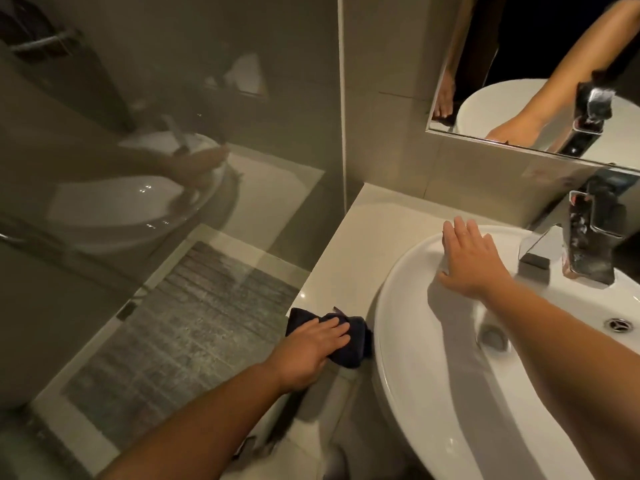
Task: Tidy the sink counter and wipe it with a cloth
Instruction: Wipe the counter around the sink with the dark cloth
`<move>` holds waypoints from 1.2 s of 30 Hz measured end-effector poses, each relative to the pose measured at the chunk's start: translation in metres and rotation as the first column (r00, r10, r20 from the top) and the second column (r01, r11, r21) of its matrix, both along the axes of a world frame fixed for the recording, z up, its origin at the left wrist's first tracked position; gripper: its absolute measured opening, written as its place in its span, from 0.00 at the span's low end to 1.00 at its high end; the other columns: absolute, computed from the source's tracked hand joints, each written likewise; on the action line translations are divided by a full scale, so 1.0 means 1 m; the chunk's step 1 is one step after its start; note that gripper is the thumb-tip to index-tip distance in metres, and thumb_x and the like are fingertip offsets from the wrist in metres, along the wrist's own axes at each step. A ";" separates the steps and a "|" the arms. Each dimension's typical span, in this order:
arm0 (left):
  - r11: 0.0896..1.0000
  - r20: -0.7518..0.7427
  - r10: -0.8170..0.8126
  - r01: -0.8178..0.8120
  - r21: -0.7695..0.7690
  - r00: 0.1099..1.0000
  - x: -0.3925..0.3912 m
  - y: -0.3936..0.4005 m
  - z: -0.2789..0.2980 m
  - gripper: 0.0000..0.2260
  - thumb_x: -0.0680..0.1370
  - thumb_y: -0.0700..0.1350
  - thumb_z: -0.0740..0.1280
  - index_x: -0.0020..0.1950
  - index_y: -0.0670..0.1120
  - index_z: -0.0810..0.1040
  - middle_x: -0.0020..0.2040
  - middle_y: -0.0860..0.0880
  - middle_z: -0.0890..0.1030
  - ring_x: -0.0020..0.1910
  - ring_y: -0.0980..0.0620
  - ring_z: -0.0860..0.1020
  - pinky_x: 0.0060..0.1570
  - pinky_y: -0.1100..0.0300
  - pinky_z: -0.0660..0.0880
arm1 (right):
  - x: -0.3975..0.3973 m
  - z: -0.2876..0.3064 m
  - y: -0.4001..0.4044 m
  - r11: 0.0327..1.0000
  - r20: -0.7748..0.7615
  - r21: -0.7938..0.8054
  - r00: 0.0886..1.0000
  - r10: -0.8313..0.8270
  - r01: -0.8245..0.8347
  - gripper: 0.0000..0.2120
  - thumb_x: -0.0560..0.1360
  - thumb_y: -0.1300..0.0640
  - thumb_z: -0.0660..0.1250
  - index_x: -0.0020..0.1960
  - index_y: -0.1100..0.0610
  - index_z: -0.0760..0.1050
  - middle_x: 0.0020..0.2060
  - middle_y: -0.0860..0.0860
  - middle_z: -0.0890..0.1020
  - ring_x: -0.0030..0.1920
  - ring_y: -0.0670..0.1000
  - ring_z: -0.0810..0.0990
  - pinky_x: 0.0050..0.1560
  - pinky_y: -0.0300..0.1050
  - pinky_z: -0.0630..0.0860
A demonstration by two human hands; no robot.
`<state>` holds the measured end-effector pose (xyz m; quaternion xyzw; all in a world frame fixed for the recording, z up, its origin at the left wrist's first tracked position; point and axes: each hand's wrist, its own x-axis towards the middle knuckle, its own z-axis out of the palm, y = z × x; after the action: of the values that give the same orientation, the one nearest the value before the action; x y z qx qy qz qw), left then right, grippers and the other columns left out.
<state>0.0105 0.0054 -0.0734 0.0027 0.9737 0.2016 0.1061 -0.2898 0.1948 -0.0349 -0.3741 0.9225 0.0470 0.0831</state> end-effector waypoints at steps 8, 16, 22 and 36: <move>0.931 0.083 0.254 -0.267 0.248 0.964 0.030 0.013 0.007 0.23 0.75 0.41 0.56 0.69 0.47 0.72 0.72 0.48 0.70 0.72 0.53 0.64 0.74 0.59 0.53 | 0.001 0.000 0.001 1.000 0.019 0.012 1.000 -0.010 0.010 0.47 0.70 0.44 0.64 0.76 0.59 0.40 0.77 0.58 0.46 0.76 0.61 0.44 0.72 0.61 0.53; -0.204 0.719 0.509 -0.746 0.635 0.473 -0.012 -0.011 0.048 0.11 0.77 0.36 0.59 0.54 0.39 0.79 0.45 0.38 0.83 0.45 0.41 0.80 0.46 0.51 0.77 | 0.002 0.000 0.001 1.000 0.016 0.005 1.000 -0.010 0.010 0.45 0.70 0.45 0.63 0.76 0.59 0.41 0.78 0.57 0.47 0.76 0.62 0.44 0.72 0.62 0.52; -0.055 0.522 0.660 -0.658 0.751 0.541 -0.109 -0.041 0.068 0.11 0.77 0.33 0.57 0.49 0.42 0.79 0.42 0.42 0.82 0.42 0.45 0.79 0.40 0.56 0.75 | 0.003 0.001 0.002 1.000 0.021 -0.007 1.000 -0.023 0.023 0.44 0.71 0.45 0.61 0.77 0.58 0.42 0.78 0.57 0.47 0.77 0.61 0.43 0.74 0.61 0.50; 0.927 -0.065 -0.361 0.366 0.080 0.930 -0.396 0.010 -0.005 0.21 0.80 0.41 0.59 0.74 0.48 0.65 0.75 0.47 0.66 0.73 0.47 0.64 0.71 0.55 0.59 | 0.001 -0.015 0.000 0.989 -0.101 -0.131 0.992 -0.078 0.065 0.40 0.67 0.46 0.57 0.76 0.57 0.54 0.77 0.56 0.58 0.77 0.59 0.53 0.72 0.58 0.51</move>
<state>-0.3855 0.0151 -0.0787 0.1929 0.9485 0.2224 0.1173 -0.2886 0.1944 -0.0499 -0.3422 0.9395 0.0049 0.0117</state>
